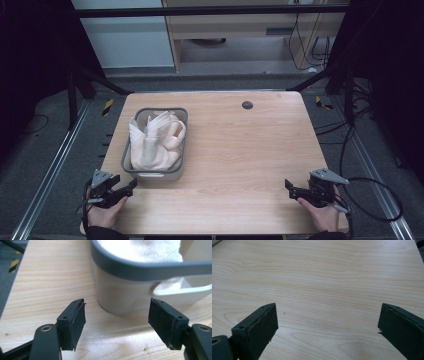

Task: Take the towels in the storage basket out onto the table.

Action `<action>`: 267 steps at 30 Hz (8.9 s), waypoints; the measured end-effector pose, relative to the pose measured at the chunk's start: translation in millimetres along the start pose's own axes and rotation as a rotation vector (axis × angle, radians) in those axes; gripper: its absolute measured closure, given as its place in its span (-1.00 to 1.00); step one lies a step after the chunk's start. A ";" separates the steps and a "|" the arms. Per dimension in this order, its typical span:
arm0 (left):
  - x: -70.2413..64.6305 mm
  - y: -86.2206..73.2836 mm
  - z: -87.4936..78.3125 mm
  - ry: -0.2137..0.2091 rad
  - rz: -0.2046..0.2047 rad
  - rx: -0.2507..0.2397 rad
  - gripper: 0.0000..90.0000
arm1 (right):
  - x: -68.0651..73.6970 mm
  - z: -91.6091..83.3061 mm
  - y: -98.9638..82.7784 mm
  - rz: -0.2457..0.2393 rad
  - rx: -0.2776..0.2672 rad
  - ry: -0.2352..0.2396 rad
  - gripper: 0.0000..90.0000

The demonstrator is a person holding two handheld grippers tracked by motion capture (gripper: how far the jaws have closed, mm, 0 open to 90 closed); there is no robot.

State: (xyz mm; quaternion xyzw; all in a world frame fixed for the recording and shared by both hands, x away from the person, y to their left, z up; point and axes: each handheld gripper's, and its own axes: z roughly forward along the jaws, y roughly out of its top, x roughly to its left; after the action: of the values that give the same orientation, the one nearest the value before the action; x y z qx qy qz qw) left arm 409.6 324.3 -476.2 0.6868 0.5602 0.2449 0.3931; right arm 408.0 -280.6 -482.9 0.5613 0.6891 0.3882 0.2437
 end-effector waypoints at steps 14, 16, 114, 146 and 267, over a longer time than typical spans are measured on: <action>-3.6 15.1 -16.2 -0.041 -0.023 -0.055 -0.34 | 6.2 -4.0 2.4 -0.048 -0.031 0.005 -0.78; -4.7 18.4 -19.1 -0.049 -0.018 -0.057 -0.34 | 7.0 -4.4 2.4 -0.057 -0.035 0.013 -0.73; -45.7 138.4 48.8 -0.114 0.174 0.141 -0.47 | 4.9 0.8 2.6 -0.090 -0.019 0.013 -0.74; -35.5 126.8 88.4 -0.072 0.183 0.273 0.03 | 5.4 2.8 2.5 -0.095 -0.001 0.023 -0.76; -163.5 207.0 -4.7 -0.328 0.409 0.065 0.43 | 3.3 0.0 3.6 -0.087 -0.015 0.021 -0.77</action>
State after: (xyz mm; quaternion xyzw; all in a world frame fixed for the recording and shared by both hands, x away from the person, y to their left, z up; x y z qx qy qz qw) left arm 484.1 155.2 -287.9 0.8284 0.3463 0.1866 0.3986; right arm 409.3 -277.3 -479.6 0.5247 0.7125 0.3882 0.2575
